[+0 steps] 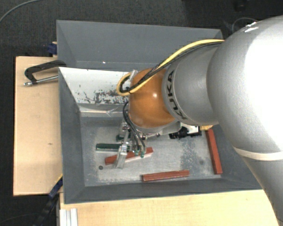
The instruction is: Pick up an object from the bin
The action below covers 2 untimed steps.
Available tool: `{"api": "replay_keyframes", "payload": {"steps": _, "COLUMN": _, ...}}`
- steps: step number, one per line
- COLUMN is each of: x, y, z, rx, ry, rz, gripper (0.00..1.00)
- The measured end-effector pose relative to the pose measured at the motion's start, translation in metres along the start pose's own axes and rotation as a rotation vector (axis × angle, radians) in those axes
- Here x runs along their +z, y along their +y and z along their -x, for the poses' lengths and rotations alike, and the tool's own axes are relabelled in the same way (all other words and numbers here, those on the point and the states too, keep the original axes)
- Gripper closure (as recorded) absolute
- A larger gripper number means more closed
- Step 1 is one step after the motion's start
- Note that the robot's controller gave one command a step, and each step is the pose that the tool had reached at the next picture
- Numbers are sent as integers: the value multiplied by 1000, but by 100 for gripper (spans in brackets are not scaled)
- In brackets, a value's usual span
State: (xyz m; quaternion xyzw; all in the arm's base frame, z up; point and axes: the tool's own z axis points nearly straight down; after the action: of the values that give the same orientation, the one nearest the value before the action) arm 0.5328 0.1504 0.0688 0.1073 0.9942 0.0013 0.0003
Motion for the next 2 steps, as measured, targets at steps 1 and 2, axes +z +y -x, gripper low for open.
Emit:
{"api": "replay_keyframes", "payload": {"steps": 1, "x": -33, "y": 10, "z": 6, "rx": -354, "ry": -7, "rz": 1, "gripper": 0}}
{"api": "replay_keyframes", "payload": {"steps": 2, "x": -32, "y": -16, "z": 4, "rx": -400, "ry": 0, "rz": -2, "gripper": 0}}
